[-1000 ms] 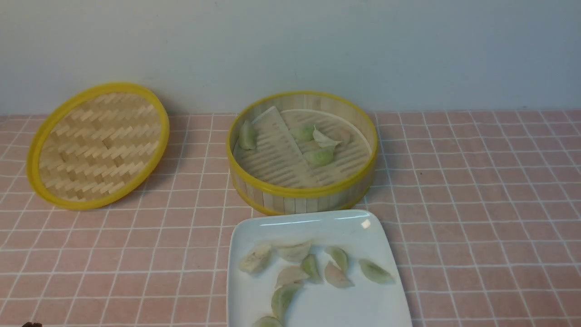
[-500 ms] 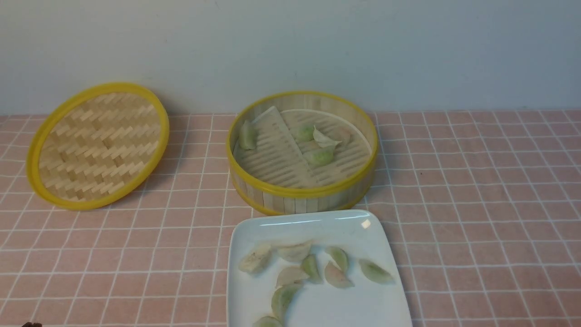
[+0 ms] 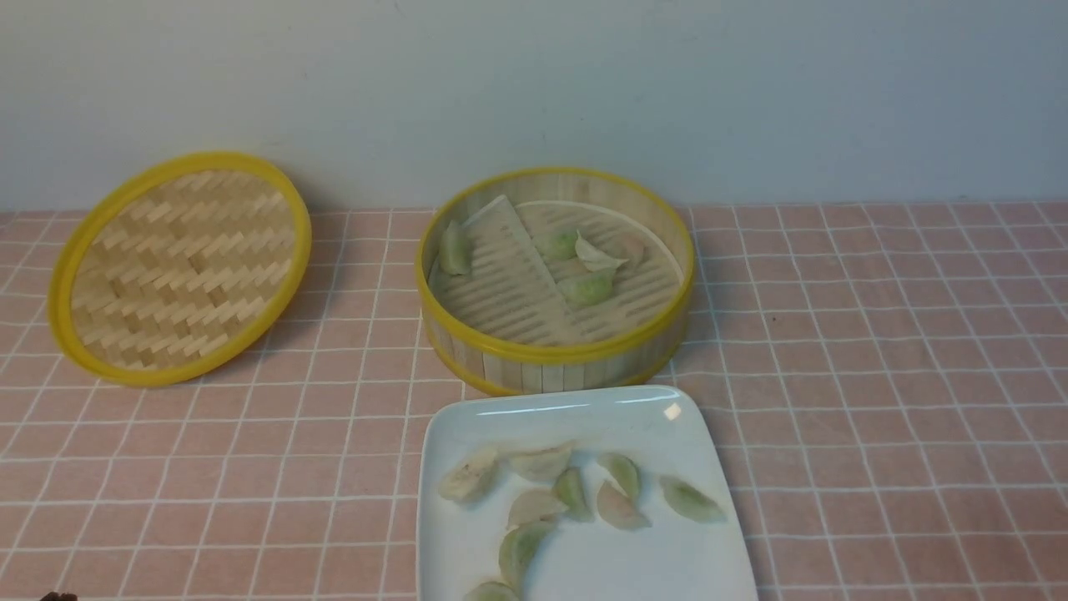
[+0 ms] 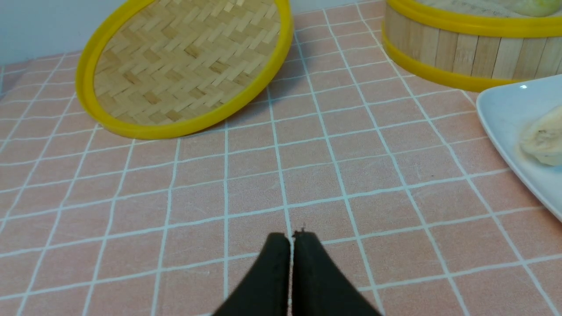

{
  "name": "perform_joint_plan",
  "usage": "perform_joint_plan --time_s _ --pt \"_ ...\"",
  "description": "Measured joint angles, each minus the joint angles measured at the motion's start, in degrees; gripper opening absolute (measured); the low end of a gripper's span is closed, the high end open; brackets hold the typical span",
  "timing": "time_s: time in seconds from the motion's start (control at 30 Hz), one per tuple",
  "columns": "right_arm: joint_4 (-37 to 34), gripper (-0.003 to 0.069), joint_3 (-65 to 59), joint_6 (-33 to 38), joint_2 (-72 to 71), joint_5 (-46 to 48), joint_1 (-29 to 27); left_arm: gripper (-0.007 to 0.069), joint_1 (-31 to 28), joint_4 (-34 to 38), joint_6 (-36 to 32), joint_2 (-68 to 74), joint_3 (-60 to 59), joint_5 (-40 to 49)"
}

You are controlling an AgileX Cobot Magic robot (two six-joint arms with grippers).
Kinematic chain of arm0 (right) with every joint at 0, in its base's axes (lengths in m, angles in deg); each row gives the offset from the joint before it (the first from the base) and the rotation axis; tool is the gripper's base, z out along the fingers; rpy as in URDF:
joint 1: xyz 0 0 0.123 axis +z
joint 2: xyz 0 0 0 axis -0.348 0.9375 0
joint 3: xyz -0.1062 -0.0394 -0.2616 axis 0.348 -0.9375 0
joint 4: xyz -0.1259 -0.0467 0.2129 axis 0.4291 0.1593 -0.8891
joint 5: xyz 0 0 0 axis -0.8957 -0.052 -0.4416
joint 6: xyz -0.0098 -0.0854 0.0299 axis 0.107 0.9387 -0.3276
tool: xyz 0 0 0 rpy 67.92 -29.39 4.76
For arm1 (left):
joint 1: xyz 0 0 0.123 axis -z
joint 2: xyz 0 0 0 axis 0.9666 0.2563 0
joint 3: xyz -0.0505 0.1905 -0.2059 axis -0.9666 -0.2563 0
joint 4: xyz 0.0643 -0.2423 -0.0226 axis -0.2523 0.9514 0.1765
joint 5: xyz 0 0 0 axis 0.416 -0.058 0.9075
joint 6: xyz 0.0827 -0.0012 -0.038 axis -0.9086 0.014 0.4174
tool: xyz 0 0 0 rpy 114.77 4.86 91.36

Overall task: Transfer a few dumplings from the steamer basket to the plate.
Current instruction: Use the right arm to grab a dumpling from inside the steamer

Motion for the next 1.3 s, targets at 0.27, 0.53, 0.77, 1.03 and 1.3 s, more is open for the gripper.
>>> perform_joint_plan --time_s 0.27,0.53,0.77,1.03,1.3 --pt "-13.28 -0.0015 0.00 -3.49 0.00 -13.20 0.00 -0.0006 0.00 0.00 0.00 0.00 0.00 0.00" --pt "-3.44 -0.0015 12.64 -6.65 3.88 -5.89 3.46 -0.0006 0.00 0.00 0.00 0.00 0.00 0.00" --pt "6.78 -0.0015 44.37 2.55 33.76 29.61 14.01 -0.0006 0.00 0.00 0.00 0.00 0.00 0.00" --pt "5.11 -0.0015 68.92 15.59 68.25 47.57 20.27 -0.0006 0.00 0.00 0.00 0.00 0.00 0.00" --pt "-5.89 -0.0015 97.73 25.83 96.07 59.02 21.70 -0.0006 0.00 0.00 0.00 0.00 0.00 0.02"
